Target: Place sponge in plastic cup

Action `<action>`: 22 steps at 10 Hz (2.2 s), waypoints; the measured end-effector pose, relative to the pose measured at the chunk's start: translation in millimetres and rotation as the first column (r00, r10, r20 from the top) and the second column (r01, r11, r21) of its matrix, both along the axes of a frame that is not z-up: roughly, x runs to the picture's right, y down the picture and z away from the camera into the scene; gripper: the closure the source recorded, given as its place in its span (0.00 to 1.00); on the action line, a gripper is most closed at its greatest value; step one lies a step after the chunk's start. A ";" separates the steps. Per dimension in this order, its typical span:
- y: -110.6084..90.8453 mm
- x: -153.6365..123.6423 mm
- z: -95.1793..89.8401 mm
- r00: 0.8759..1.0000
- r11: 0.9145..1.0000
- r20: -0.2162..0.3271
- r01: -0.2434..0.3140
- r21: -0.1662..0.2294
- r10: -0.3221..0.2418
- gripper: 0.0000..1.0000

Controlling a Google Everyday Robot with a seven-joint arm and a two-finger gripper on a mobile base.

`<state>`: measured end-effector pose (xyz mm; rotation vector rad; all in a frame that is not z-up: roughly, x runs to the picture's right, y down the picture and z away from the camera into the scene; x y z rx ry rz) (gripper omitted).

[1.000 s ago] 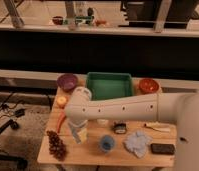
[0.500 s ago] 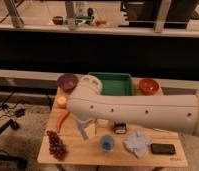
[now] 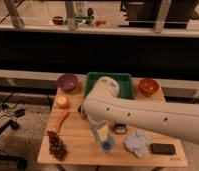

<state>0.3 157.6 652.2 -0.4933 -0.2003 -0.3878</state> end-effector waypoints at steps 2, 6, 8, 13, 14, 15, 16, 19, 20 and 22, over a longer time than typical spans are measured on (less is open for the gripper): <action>13.0 30.2 14.4 0.998 0.999 -0.042 -0.041 -0.021 0.040 1.00; 29.9 60.4 25.3 0.992 0.995 -0.103 -0.081 -0.060 0.074 1.00; 46.0 56.6 31.3 0.992 0.993 -0.109 -0.072 -0.097 0.061 1.00; 67.6 31.5 49.1 0.996 0.988 -0.088 -0.032 -0.151 0.019 1.00; 68.6 30.1 50.8 0.996 0.988 -0.086 -0.029 -0.154 0.015 1.00; 70.0 30.1 52.1 0.996 0.987 -0.087 -0.028 -0.159 0.014 1.00; 71.1 30.7 53.3 0.996 0.986 -0.087 -0.030 -0.162 0.016 1.00; 73.8 39.2 56.7 0.995 0.984 -0.096 -0.046 -0.173 0.030 1.00; 73.9 40.9 57.8 0.995 0.983 -0.096 -0.052 -0.173 0.035 1.00; 74.4 43.6 59.7 0.994 0.982 -0.097 -0.061 -0.176 0.045 1.00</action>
